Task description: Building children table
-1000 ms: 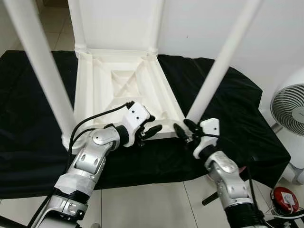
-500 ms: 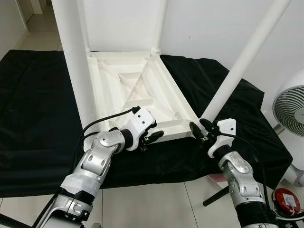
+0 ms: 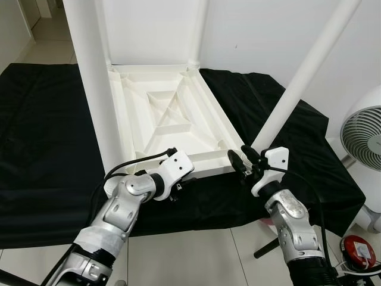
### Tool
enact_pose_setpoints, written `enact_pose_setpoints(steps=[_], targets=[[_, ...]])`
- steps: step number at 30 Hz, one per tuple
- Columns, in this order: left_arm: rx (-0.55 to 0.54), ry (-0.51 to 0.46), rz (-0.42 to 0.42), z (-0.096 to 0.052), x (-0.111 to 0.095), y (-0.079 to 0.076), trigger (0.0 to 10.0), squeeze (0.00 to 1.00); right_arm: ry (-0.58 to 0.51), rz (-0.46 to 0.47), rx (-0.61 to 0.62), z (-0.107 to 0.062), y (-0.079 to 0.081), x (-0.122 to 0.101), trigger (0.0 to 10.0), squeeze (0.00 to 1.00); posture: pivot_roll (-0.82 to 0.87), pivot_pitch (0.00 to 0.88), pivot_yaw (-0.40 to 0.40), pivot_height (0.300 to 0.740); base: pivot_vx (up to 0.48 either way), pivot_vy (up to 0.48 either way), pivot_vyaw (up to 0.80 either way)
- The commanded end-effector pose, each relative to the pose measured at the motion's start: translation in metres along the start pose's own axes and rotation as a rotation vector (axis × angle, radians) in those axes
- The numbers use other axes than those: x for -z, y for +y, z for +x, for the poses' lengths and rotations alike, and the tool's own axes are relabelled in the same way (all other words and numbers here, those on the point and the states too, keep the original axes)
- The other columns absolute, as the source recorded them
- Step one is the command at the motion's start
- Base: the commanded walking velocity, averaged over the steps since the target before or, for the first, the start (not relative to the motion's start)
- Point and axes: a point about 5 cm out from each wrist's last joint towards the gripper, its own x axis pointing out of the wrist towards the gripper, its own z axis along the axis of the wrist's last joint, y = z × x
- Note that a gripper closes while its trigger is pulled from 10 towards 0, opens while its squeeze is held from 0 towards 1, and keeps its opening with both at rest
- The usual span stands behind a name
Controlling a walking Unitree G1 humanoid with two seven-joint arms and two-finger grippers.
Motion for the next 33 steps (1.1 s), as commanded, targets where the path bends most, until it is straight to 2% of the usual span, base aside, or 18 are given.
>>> enact_pose_setpoints(steps=[1,7,13,15,16,17,20,21,23,25,28,33], targets=[[-0.03,0.032,0.001,0.002,0.005,-0.002,10.0,0.0,0.0,0.009,0.008,0.0,-0.002,-0.001,10.0,0.0,-0.06,0.0,-0.078,0.74,0.0,0.0,0.0],[-0.052,0.059,0.011,0.006,0.006,-0.008,10.0,0.0,-0.028,0.025,0.009,0.004,0.003,-0.007,10.0,0.0,-0.05,0.0,-0.083,0.74,0.0,0.0,0.0],[-0.048,-0.003,-0.038,0.008,-0.004,-0.016,10.0,0.0,-0.034,0.034,0.003,0.005,0.007,-0.008,10.0,0.0,-0.05,0.0,-0.086,0.74,0.0,0.0,0.0],[-0.041,-0.07,-0.067,0.004,-0.012,-0.017,10.0,0.0,-0.034,0.034,0.001,0.006,0.007,-0.008,10.0,0.0,-0.05,0.0,-0.086,0.74,0.0,0.0,0.0],[-0.041,-0.07,-0.067,0.004,-0.012,-0.017,10.0,0.0,-0.034,0.034,0.001,0.006,0.007,-0.008,10.0,0.0,-0.05,0.0,-0.086,0.74,0.0,0.0,0.0],[-0.033,-0.102,-0.088,0.001,-0.015,-0.018,10.0,0.0,-0.033,0.033,0.0,0.006,0.007,-0.008,10.0,0.0,-0.05,0.0,-0.086,0.74,0.0,0.0,0.0],[0.039,-0.249,-0.119,-0.02,-0.024,-0.024,10.0,0.0,-0.028,0.027,-0.007,0.007,0.005,-0.007,10.0,0.0,-0.03,0.0,-0.091,0.74,0.0,0.0,0.0],[0.039,-0.249,-0.119,-0.02,-0.024,-0.024,10.0,0.0,-0.028,0.027,-0.007,0.007,0.005,-0.007,10.0,0.0,-0.03,0.0,-0.091,0.74,0.0,0.0,0.0],[0.045,-0.303,-0.155,-0.03,-0.026,-0.024,10.0,0.0,-0.026,0.022,-0.013,0.009,0.005,-0.007,10.0,0.0,-0.02,0.0,-0.094,0.74,0.0,0.0,0.0],[0.044,-0.352,-0.224,-0.04,-0.028,-0.023,10.0,0.0,-0.028,0.021,-0.023,0.012,0.004,-0.008,10.0,0.0,-0.02,0.0,-0.094,0.74,0.0,0.0,0.0],[0.043,-0.355,-0.25,-0.048,-0.025,-0.023,10.0,0.0,-0.033,0.021,-0.029,0.015,0.004,-0.009,10.0,0.0,0.0,0.0,-0.1,0.74,0.0,0.0,0.0],[0.017,-0.366,-0.245,-0.062,-0.022,-0.025,10.0,0.0,-0.035,0.015,-0.041,0.022,0.004,-0.01,10.0,0.0,0.03,0.0,-0.106,0.74,0.0,0.0,0.0]])
